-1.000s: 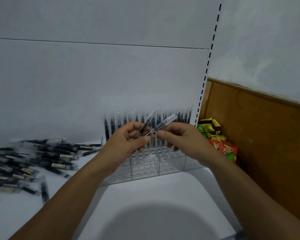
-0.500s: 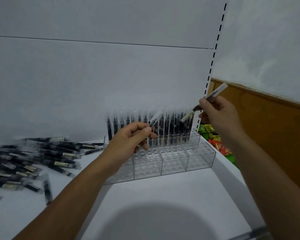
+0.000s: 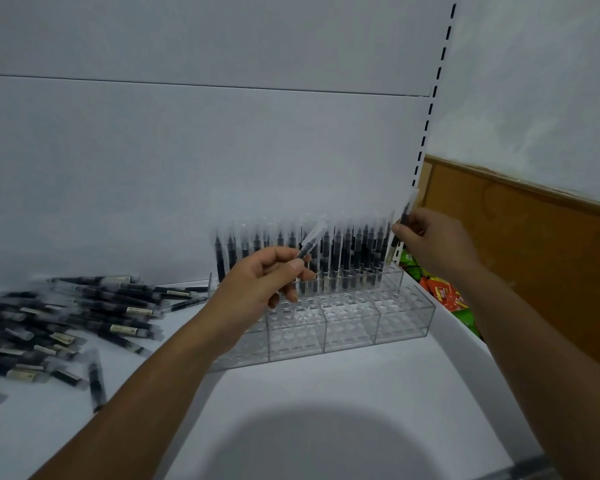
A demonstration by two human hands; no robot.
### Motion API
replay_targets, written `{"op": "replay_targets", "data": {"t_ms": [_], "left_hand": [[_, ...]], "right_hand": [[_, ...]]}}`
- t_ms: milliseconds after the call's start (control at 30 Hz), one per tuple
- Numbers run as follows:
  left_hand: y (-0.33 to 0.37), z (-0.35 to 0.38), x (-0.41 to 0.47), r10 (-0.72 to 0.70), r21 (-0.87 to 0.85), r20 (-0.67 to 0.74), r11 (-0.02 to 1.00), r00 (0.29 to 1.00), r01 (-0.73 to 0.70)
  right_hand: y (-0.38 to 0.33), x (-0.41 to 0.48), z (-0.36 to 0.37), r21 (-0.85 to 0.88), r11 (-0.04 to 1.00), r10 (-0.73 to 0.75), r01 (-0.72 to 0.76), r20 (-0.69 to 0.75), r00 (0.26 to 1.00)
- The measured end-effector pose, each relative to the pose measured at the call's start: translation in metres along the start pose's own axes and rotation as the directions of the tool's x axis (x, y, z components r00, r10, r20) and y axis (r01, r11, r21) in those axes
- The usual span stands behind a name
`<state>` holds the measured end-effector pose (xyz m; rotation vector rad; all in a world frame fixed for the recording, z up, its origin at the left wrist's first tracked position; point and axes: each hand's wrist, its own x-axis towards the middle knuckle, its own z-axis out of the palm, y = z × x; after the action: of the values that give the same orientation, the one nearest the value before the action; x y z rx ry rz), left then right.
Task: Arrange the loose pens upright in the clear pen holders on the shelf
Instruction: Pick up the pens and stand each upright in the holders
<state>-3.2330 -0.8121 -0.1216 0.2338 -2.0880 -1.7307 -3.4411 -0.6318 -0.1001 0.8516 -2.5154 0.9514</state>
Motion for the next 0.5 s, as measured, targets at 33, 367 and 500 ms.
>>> {"op": "replay_targets", "data": {"t_ms": [33, 367, 500], "left_hand": [[0.000, 0.000, 0.000, 0.000, 0.001, 0.001, 1.000, 1.000, 0.000], [-0.002, -0.001, 0.000, 0.008, -0.001, 0.013, 1.000, 1.000, -0.008], [-0.003, -0.001, 0.001, 0.018, -0.010, 0.008, 1.000, 1.000, -0.018]], "right_hand": [[-0.001, 0.001, 0.001, -0.018, 1.000, -0.003, 0.004, 0.009, 1.000], [0.009, -0.001, 0.016, -0.129, 0.990, 0.093, -0.063, 0.241, 0.966], [0.007, -0.012, 0.002, -0.101, 0.993, 0.083, -0.067, 0.173, 0.981]]}}
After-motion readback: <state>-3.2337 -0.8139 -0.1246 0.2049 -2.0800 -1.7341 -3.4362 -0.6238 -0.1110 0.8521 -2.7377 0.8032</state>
